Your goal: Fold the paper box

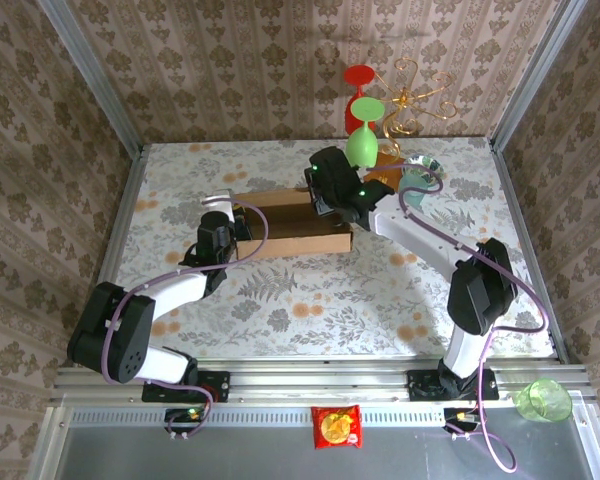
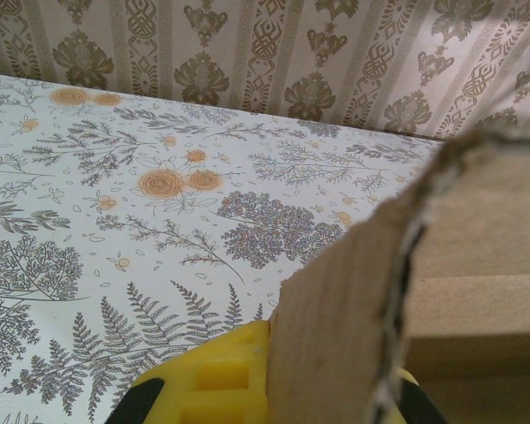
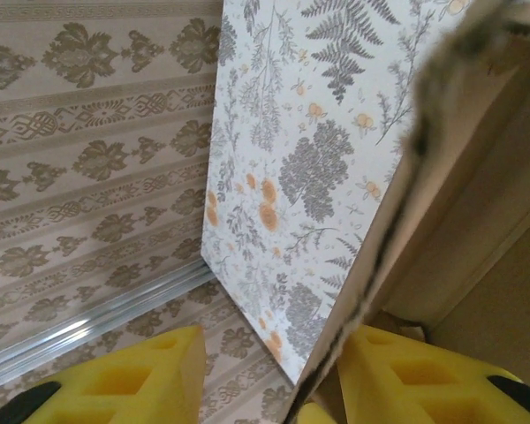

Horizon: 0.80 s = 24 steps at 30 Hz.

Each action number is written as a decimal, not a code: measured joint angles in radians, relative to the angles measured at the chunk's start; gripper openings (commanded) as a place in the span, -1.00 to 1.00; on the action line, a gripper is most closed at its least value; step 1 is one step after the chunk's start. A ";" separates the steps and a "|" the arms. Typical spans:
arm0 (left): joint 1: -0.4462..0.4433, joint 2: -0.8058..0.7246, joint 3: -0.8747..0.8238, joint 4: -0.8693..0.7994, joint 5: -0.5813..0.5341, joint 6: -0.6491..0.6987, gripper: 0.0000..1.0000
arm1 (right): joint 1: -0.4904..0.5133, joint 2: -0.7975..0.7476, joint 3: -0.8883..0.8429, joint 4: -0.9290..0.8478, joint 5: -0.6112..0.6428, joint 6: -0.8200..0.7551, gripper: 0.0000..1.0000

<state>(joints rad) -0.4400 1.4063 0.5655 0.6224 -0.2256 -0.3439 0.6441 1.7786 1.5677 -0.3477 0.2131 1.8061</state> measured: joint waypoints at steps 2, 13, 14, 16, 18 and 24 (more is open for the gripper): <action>0.000 0.002 0.001 0.001 0.000 0.000 -1.00 | 0.000 0.009 0.006 0.001 -0.008 0.014 -0.28; 0.000 -0.023 0.002 -0.063 0.008 -0.010 -0.28 | -0.014 0.021 -0.059 0.058 -0.068 0.064 -1.00; -0.001 -0.038 0.002 -0.095 0.013 -0.022 -0.20 | -0.015 0.009 -0.079 0.072 -0.073 0.064 -1.00; -0.004 -0.084 -0.001 -0.152 0.020 -0.035 -0.10 | -0.015 -0.018 -0.120 0.092 -0.084 0.064 -1.00; -0.005 -0.154 -0.005 -0.209 0.031 -0.060 -0.04 | -0.014 -0.045 -0.166 0.106 -0.092 0.064 -1.00; -0.028 -0.362 -0.052 -0.386 0.063 -0.150 -0.01 | -0.013 -0.081 -0.248 0.140 -0.103 0.064 -1.00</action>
<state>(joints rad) -0.4679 1.0439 0.5137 0.2363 -0.1631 -0.4938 0.6312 1.6978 1.3193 -0.2081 0.1101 1.8702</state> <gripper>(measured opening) 0.497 0.053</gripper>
